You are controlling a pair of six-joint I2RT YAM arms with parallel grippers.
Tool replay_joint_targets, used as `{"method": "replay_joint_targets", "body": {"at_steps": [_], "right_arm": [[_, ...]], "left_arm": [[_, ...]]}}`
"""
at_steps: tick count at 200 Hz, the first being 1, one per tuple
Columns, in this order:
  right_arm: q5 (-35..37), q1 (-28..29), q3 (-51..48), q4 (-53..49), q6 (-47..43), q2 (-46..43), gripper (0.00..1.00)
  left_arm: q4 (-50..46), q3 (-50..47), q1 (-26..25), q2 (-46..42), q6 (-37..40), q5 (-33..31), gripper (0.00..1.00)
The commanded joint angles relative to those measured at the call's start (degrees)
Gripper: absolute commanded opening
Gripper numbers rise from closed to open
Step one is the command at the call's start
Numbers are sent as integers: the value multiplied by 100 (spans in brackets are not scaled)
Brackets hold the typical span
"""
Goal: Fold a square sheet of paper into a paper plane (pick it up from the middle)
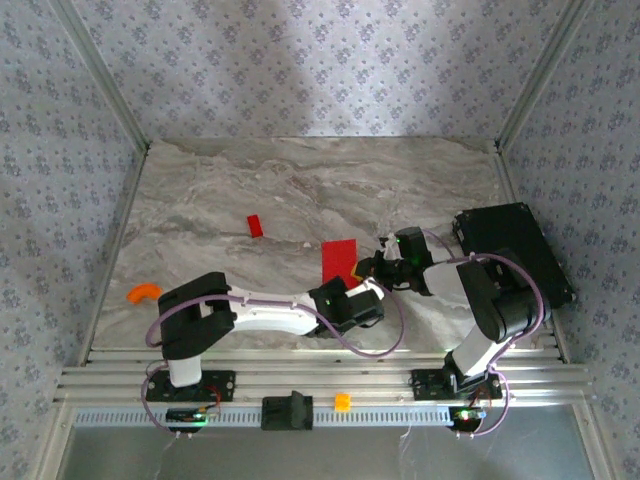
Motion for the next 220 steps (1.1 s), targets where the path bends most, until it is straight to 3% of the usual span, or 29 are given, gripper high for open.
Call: {"method": "replay_joint_targets", "body": {"at_steps": [1, 78, 100, 122, 144, 168, 193, 220], "right_arm": [[33, -25, 118, -173, 21, -90, 7], [55, -39, 104, -270, -5, -138, 12], [82, -59, 117, -329, -11, -184, 17], [273, -161, 99, -710, -169, -473, 29], [934, -331, 36, -1614, -546, -1075, 40], [1719, -453, -93, -2405, -861, -1852, 44], [2122, -526, -336, -2612, -980, -2522, 45], [2143, -531, -636, -2501, -924, -2989, 46]], "left_arm": [[-26, 148, -8, 67, -23, -263, 68], [166, 15, -13, -28, -40, -309, 27], [297, -101, 0, -124, -36, -313, 8], [309, -152, 165, -262, -163, -44, 0], [408, -298, 525, -532, -333, 866, 0], [586, -444, 1107, -799, -605, 2430, 0], [836, -555, 1781, -852, -975, 3969, 0], [909, -469, 2183, -745, -1157, 4803, 0]]}}
